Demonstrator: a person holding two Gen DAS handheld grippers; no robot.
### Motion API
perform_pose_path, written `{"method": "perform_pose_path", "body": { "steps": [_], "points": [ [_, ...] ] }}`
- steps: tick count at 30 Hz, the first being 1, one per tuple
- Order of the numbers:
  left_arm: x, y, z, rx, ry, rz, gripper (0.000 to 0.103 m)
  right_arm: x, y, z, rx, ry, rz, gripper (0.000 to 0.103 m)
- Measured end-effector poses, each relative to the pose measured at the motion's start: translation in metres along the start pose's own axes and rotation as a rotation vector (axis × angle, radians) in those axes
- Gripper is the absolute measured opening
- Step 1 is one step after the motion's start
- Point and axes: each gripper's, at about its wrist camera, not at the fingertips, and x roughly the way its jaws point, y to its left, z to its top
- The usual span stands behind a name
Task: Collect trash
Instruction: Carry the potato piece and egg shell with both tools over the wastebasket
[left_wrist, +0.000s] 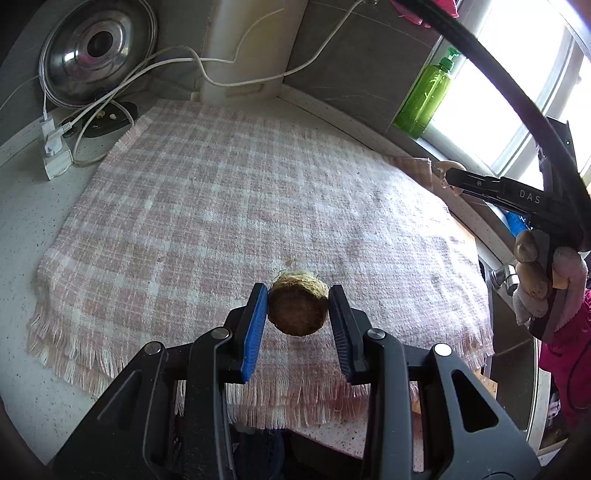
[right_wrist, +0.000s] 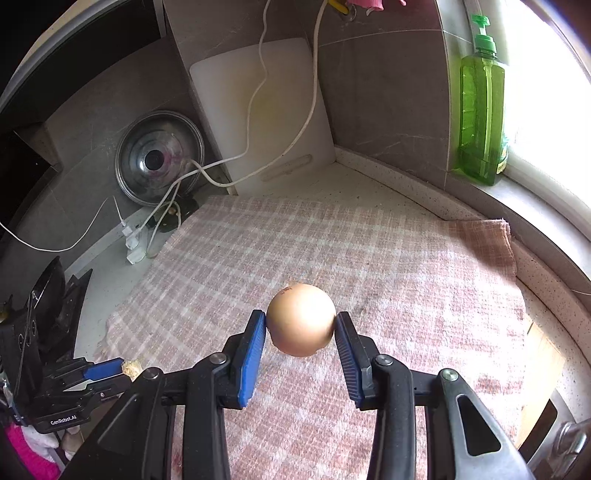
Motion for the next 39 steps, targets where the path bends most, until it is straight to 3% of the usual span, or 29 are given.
{"method": "perform_pose_path", "body": {
  "steps": [23,39],
  "points": [
    [-0.072,0.048,-0.084,0.001,0.02,-0.012,0.034,-0.047,0.102,-0.092,0.007,0.019,0.033,0.038],
    [-0.068,0.088,-0.144,-0.021,0.103,-0.017,0.034,-0.036,0.176,-0.156,-0.025,0.116,0.078,0.038]
  ]
}}
